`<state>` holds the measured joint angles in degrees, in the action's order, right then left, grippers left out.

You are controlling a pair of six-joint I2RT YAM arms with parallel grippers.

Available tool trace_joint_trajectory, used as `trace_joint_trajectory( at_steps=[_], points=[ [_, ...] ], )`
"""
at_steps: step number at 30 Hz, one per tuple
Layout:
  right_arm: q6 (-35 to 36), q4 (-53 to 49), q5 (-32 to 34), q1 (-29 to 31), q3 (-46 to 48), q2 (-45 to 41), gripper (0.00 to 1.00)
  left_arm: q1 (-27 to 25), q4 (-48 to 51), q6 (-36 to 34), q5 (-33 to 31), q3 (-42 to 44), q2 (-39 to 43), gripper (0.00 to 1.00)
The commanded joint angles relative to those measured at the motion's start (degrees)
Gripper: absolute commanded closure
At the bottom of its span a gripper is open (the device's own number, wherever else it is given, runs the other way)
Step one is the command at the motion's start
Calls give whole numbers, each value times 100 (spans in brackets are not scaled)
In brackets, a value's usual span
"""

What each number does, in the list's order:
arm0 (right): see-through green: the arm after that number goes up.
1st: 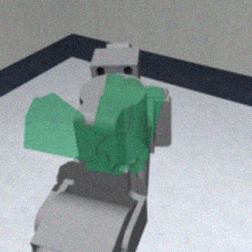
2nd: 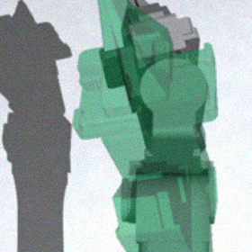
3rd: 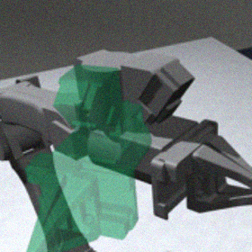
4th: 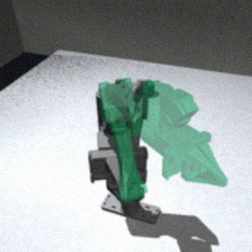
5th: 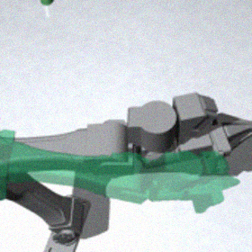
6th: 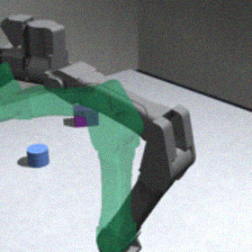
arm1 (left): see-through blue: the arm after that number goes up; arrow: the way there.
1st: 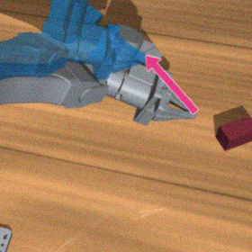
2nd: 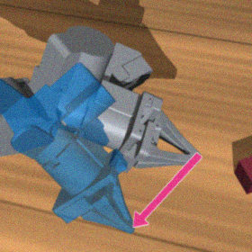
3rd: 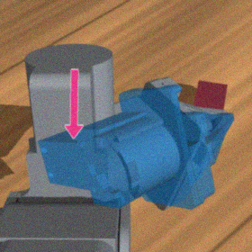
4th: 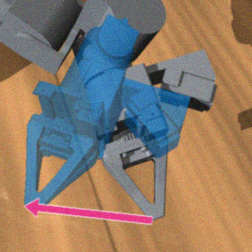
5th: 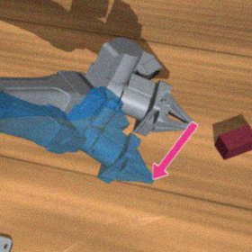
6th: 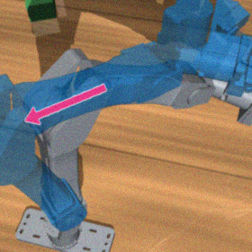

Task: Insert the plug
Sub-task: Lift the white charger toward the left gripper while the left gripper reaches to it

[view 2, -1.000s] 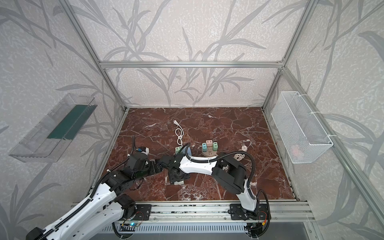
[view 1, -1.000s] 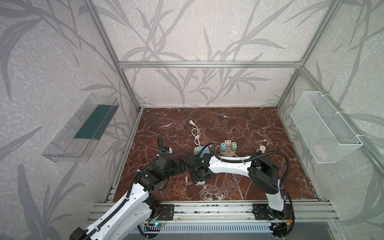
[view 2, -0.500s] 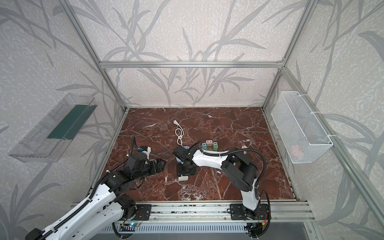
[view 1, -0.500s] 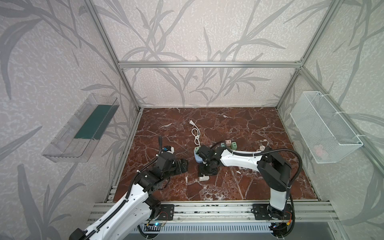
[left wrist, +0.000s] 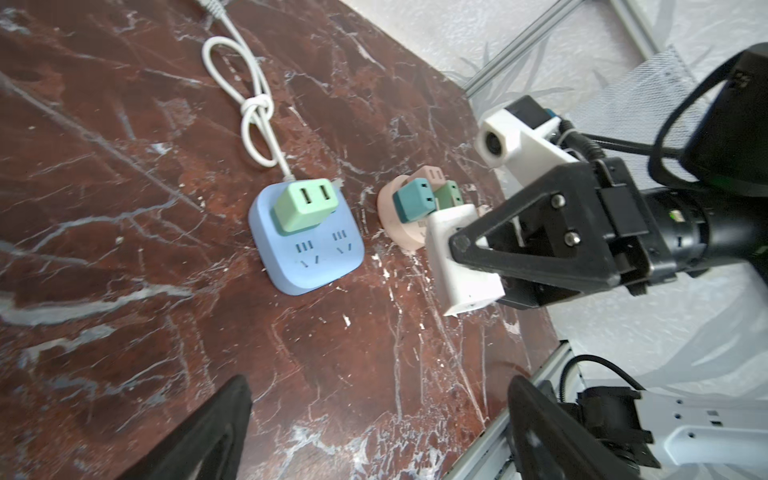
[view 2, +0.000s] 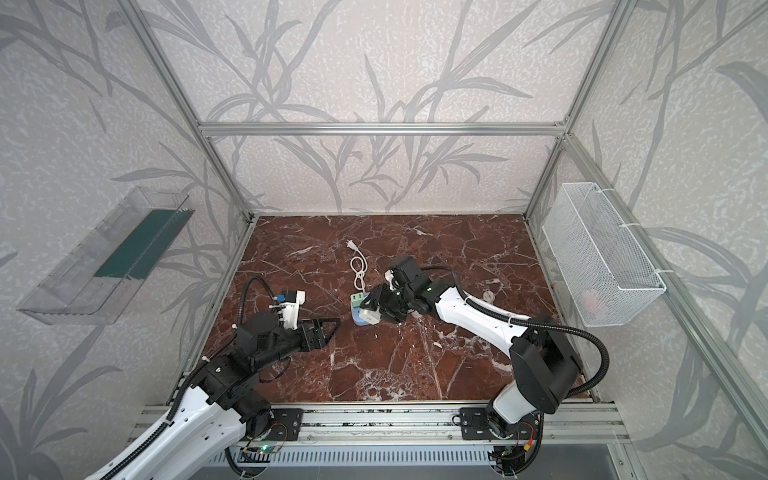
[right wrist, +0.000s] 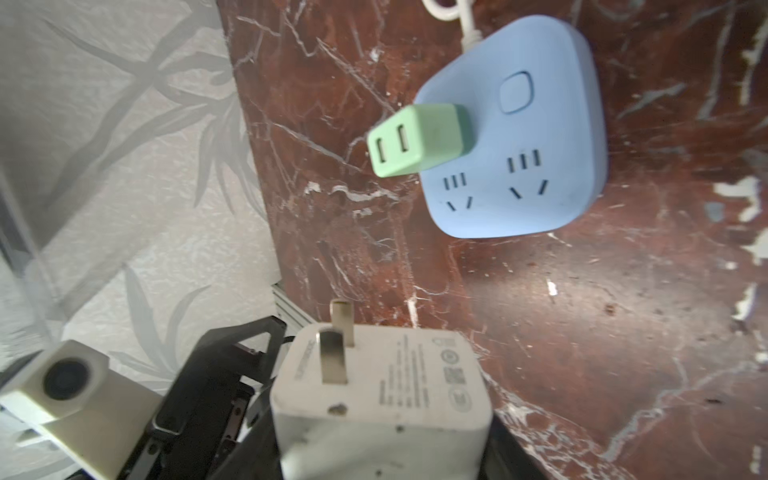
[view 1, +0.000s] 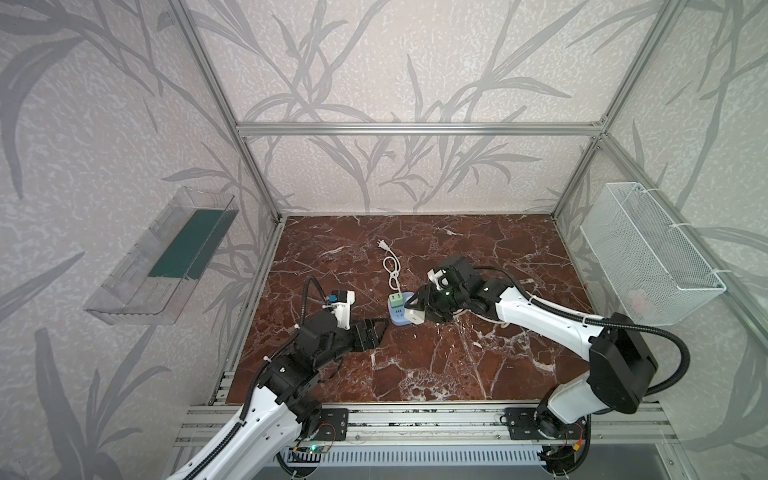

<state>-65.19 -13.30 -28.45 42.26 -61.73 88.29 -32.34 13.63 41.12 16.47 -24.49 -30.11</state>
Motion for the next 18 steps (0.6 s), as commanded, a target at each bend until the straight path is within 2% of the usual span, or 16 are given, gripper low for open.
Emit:
trace_joint_trajectory(
  at_steps=[1,6,11,18],
  points=[
    [-630,521,10,2,-19,-154,100,-43,-469,25,209,49,167,6],
    [-1579,1511,90,99,131,-78,100,-93,-764,223,82,174,216,7],
    [-2156,2200,488,397,10,44,100,-202,-1089,339,-295,232,205,8],
    [-3258,3149,1428,862,203,117,100,-326,-1363,217,-952,114,155,11]
  ],
)
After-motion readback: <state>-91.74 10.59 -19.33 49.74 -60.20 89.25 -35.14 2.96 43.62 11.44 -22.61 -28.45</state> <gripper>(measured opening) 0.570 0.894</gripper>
